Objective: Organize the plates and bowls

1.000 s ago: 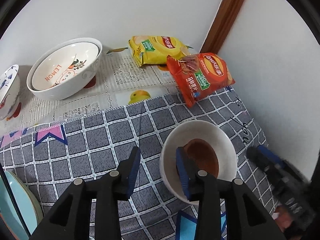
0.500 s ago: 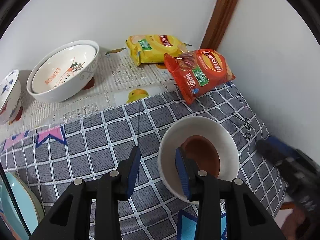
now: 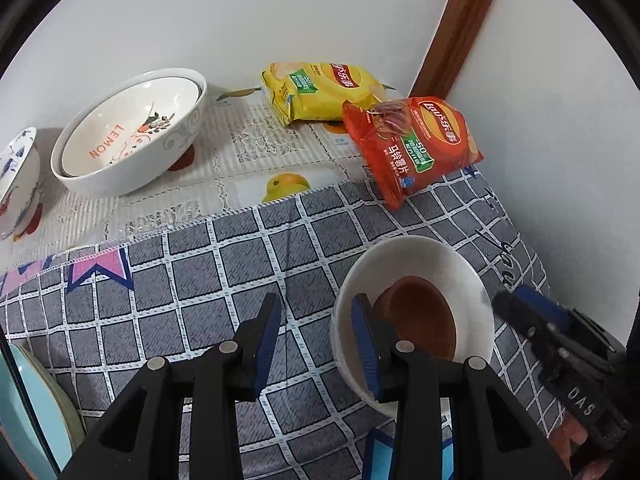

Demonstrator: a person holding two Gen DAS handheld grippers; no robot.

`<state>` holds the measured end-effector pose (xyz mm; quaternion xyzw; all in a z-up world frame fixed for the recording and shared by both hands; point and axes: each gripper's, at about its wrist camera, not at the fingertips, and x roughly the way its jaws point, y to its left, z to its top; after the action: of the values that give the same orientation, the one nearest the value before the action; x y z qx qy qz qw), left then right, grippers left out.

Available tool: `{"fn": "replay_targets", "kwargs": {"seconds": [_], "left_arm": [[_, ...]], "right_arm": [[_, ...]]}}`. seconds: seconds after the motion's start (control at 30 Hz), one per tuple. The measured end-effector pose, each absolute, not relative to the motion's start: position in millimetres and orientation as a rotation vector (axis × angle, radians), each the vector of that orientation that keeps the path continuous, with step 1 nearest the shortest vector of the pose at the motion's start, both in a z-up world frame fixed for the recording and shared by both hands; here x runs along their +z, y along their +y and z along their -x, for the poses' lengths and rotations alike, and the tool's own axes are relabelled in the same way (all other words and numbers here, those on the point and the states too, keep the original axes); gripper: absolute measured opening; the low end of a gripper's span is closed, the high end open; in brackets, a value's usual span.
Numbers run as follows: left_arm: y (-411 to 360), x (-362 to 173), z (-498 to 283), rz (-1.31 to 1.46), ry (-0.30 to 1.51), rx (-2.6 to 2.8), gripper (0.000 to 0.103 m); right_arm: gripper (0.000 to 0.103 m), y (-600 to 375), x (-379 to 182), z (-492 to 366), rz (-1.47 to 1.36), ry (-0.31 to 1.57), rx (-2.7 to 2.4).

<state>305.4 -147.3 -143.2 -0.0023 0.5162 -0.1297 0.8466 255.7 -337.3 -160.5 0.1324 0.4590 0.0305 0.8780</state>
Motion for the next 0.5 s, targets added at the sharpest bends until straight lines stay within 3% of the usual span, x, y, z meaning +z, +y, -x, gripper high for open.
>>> {"fn": "replay_targets", "kwargs": {"seconds": [0.3,0.43,0.5], "left_arm": [[-158.3,-153.8,-302.9,-0.058,1.104,-0.257,0.035],[-163.9,-160.7,-302.1,-0.093,1.116,-0.250,0.035],[-164.9,-162.9,-302.2,-0.098,1.118,-0.245,0.035]], "right_arm": [[0.041,-324.1,-170.5,-258.7,-0.222,1.005,0.071],[0.027,-324.3,-178.7,-262.7,-0.215,1.046,0.048],[0.027,-323.6,-181.6,-263.8,-0.219,1.053,0.056]]}}
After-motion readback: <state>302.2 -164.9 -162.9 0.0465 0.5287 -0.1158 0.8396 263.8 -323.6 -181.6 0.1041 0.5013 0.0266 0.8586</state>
